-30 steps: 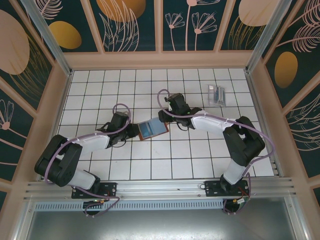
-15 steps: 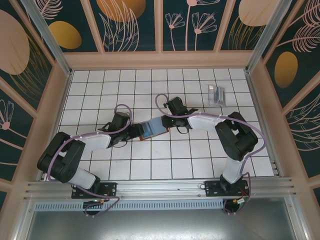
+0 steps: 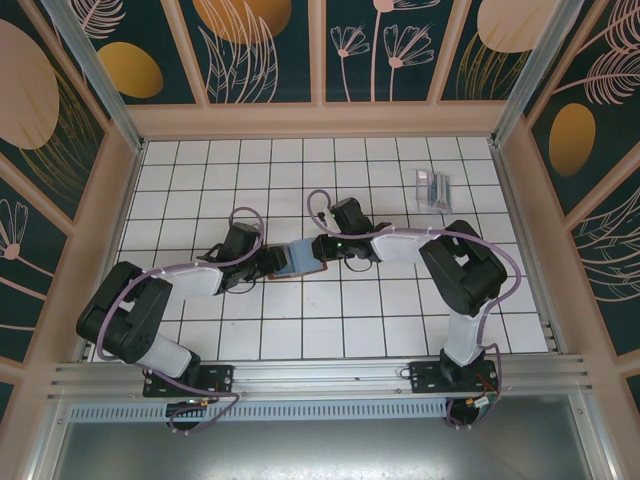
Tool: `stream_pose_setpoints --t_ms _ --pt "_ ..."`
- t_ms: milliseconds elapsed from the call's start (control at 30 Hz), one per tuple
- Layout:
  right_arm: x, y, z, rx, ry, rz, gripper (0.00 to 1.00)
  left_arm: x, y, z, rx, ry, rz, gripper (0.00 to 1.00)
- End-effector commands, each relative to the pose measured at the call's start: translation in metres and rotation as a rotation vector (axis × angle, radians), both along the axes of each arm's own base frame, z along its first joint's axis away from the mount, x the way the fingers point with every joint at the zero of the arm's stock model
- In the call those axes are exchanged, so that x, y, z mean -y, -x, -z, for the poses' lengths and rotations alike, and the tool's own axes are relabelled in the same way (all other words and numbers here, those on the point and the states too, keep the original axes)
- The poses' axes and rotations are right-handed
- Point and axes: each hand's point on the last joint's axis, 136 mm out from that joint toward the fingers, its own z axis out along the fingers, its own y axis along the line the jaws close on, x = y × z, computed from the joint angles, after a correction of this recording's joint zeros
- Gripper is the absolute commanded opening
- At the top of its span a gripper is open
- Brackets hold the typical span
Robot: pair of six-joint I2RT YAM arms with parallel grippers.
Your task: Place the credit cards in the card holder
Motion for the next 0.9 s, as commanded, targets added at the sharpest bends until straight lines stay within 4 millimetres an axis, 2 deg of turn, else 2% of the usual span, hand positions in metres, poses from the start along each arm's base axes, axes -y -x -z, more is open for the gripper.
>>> stream_pose_setpoints --t_ms 0,167,300,433,633,867 --pt "-0.015 0.013 0.001 -0.047 -0.085 -0.040 0.11 0.007 -0.013 -0.035 0.106 0.044 0.001 0.52" --pt "-0.022 0.013 -0.003 -0.068 -0.146 -0.036 0.12 0.015 -0.016 -0.056 0.163 0.104 0.022 0.52" --pt "-0.026 0.012 -0.012 -0.081 -0.221 -0.029 0.13 0.031 -0.019 -0.057 0.168 0.158 0.082 0.52" --pt "-0.016 0.011 -0.007 -0.151 -0.268 0.010 0.15 0.043 -0.020 -0.046 0.144 0.148 0.130 0.55" --pt "0.005 0.010 -0.015 -0.200 -0.373 0.060 0.23 0.064 -0.020 -0.053 0.170 0.178 0.193 0.60" --pt "0.022 0.012 -0.020 -0.186 -0.388 0.086 0.29 0.070 -0.012 -0.042 0.169 0.096 0.220 0.60"
